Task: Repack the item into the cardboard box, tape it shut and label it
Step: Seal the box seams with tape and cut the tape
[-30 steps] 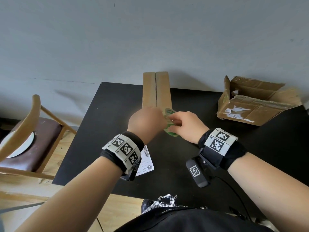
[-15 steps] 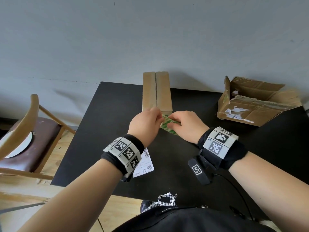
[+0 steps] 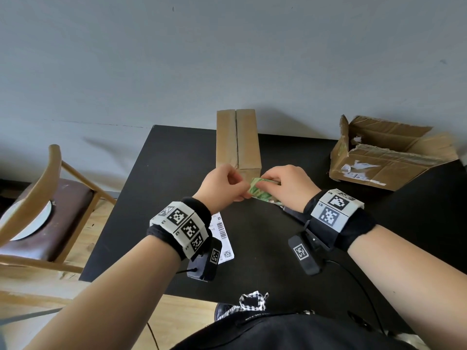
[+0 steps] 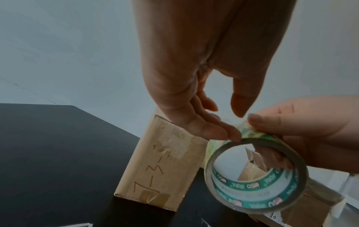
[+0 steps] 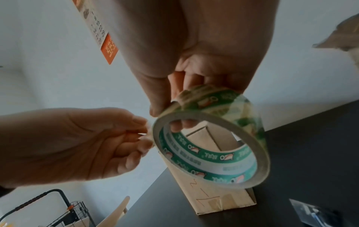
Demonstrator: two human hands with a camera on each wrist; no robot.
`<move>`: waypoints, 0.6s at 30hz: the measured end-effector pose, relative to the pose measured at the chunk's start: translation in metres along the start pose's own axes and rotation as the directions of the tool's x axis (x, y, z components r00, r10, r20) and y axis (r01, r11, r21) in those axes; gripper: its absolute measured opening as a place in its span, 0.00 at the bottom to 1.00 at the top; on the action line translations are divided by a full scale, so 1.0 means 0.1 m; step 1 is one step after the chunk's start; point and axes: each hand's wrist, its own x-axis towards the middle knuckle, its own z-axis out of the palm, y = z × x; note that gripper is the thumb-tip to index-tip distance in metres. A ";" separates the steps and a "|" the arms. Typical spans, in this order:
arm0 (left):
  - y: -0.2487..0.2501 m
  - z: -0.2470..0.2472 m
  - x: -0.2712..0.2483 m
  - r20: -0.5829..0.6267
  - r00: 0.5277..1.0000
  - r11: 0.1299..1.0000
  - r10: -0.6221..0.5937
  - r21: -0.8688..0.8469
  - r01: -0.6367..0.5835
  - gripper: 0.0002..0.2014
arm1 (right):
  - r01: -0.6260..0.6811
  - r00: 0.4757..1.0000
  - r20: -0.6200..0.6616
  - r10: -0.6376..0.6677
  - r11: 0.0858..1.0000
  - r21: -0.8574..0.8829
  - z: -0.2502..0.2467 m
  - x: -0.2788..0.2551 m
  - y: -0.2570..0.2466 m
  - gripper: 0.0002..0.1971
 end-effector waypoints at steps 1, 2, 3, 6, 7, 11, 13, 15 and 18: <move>-0.01 -0.01 0.01 0.002 1.000 1.000 -0.008 -0.016 0.008 0.08 | 0.005 1.000 -0.001 -0.005 1.000 0.003 0.00 0.00 -0.01 0.14; -0.01 -0.02 0.01 0.002 1.000 1.000 -0.012 -0.019 0.012 0.10 | 0.007 1.000 -0.001 -0.007 1.000 0.005 0.00 0.00 -0.01 0.14; -0.02 -0.03 0.01 0.002 1.000 1.000 -0.011 -0.014 0.012 0.12 | 0.010 1.000 0.001 -0.010 1.000 0.004 0.00 0.00 -0.02 0.14; -0.05 -0.05 0.00 0.010 1.000 1.000 -0.029 -0.005 0.029 0.17 | 0.013 1.000 -0.001 -0.013 1.000 -0.005 0.01 0.00 -0.03 0.14; -0.06 -0.05 0.00 0.013 0.999 0.999 -0.042 -0.024 0.042 0.16 | 0.016 1.000 -0.002 -0.016 1.000 -0.005 0.01 0.01 -0.02 0.14; -0.06 -0.04 -0.02 0.020 0.998 0.995 -0.064 -0.074 0.066 0.06 | 0.026 1.000 0.012 -0.026 0.999 -0.025 0.01 0.02 -0.02 0.14; -0.06 -0.03 -0.02 -0.011 0.999 0.998 -0.033 -0.046 0.033 0.02 | 0.027 0.999 0.020 -0.026 0.999 -0.032 0.01 0.03 -0.03 0.14; -0.07 -0.02 -0.01 -0.056 0.998 1.000 -0.003 0.009 0.003 0.05 | 0.029 0.998 0.052 -0.026 0.999 -0.039 0.01 0.02 -0.04 0.15; -0.10 -0.04 0.01 -0.108 0.994 0.998 0.017 0.065 -0.010 0.07 | 0.051 0.994 0.102 -0.047 0.998 -0.039 0.03 0.02 -0.06 0.16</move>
